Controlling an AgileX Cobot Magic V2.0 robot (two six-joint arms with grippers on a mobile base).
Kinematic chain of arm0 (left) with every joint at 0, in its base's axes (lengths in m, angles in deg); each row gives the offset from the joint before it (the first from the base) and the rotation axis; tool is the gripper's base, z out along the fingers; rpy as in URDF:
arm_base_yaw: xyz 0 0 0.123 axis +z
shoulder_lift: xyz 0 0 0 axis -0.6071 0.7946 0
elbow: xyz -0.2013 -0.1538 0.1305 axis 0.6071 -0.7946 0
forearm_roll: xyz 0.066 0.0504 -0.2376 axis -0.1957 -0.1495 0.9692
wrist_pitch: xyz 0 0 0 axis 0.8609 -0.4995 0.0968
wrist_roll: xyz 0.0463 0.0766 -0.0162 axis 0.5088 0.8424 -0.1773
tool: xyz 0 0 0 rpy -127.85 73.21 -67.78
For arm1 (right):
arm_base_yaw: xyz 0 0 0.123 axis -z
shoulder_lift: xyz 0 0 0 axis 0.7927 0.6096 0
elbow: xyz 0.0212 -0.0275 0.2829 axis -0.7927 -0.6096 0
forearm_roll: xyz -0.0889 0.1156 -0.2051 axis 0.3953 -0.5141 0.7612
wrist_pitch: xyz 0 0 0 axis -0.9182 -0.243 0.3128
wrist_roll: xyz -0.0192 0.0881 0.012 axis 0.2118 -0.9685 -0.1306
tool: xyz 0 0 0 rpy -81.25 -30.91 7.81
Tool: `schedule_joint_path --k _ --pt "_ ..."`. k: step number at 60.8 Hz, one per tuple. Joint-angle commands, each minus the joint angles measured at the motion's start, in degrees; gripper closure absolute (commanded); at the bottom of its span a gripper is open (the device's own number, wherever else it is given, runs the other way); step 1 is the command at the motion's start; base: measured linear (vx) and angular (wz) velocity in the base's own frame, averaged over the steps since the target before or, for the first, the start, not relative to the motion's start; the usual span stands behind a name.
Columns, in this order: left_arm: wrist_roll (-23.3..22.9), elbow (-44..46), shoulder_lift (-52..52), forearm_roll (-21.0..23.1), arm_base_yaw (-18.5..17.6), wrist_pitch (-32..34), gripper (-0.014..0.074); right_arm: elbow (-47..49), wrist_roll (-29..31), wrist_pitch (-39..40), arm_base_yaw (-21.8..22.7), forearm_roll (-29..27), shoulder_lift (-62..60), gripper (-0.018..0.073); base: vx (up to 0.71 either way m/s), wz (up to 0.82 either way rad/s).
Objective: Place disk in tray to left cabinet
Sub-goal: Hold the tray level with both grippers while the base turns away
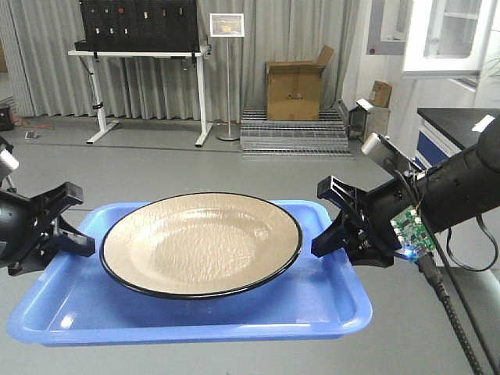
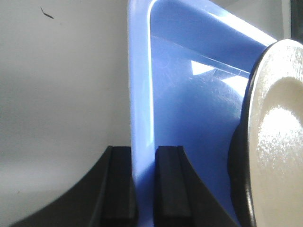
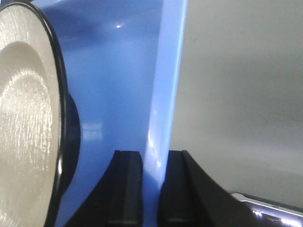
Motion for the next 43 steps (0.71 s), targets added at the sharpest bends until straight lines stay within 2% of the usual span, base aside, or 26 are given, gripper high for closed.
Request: schedule_joint_path --k 1,43 --pt "-0.6 2.2 -2.8 8.5 -1.0 0.4 0.0596 2.3 0.6 2.1 -0.9 -9.3 -3.0 0.0563 0.64 0.04" --pt "-0.6 2.2 -2.8 8.5 -1.0 0.4 0.0596 2.3 0.6 2.1 -1.0 -9.2 -3.0 0.0563 0.67 0.0"
